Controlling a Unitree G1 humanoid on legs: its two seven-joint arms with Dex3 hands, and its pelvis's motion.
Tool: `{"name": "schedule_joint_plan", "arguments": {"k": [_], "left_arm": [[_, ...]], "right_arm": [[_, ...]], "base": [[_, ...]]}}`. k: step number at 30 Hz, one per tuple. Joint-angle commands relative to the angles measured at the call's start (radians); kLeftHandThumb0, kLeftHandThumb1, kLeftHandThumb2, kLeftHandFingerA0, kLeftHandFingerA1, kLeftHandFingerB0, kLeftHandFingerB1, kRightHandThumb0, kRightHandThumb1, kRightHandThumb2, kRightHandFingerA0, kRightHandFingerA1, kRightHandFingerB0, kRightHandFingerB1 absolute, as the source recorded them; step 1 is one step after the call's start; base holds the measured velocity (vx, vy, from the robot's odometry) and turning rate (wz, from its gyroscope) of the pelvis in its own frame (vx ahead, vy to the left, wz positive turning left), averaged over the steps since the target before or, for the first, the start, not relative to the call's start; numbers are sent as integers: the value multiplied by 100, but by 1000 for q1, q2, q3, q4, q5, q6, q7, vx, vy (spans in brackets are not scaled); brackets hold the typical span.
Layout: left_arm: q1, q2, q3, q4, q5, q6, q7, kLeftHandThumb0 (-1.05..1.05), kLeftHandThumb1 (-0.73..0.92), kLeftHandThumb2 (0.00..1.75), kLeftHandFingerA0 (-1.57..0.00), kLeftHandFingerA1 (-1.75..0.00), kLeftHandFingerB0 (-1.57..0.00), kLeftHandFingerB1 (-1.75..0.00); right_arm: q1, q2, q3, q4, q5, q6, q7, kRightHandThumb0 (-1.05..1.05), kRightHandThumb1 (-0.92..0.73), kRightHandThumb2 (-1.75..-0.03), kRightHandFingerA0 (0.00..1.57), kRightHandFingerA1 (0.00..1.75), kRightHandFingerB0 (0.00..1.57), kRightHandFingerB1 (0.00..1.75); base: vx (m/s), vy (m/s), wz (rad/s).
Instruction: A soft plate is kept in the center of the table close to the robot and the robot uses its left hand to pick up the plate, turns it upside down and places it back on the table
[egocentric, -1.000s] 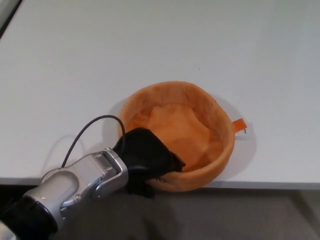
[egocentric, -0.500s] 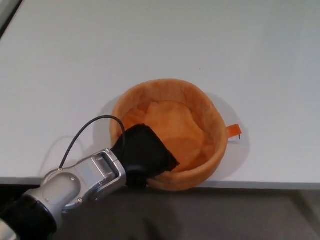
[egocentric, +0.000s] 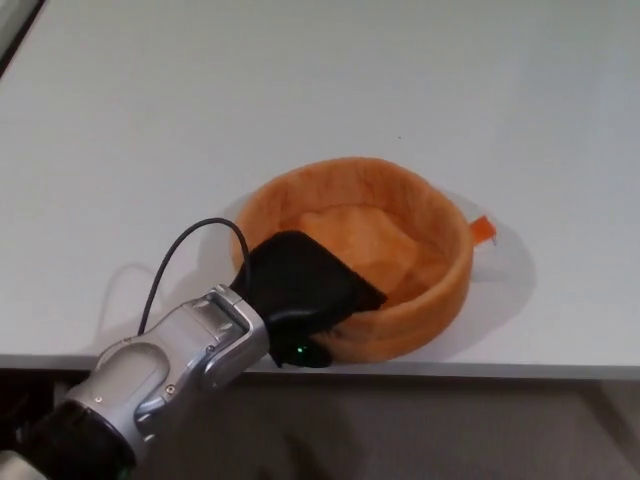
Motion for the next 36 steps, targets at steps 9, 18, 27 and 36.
{"name": "schedule_joint_plan", "arguments": {"k": [9,18,27,36], "left_arm": [[140,-329,290,-329,-724,283,-310,-34,61,58,-89,-175,-70,-175],[136,-642,479,-535,-1109,636,-250,-30,60,62,-91,-175,-73,-175],[71,-765,651,-591,-1439,678,-92,-29,61,62,-99,-175,-74,-175],[-156,-657,956,-461,-1875,452,203,-27,64,66,-97,-175,-69,-175]], "right_arm": [[10,-41,3,-13,-1,2,35,-81,-92,-71,27,38,10,22],[12,-37,4,-14,-14,-13,28,-80,-92,-69,28,38,10,22],[11,-45,9,-19,-9,11,35,-80,-92,-69,27,37,10,22],[24,-46,7,-26,-24,8,26,-80,-92,-68,27,40,9,22]], "base": [[0,0,0],[0,0,0],[0,0,0],[0,0,0]]}}
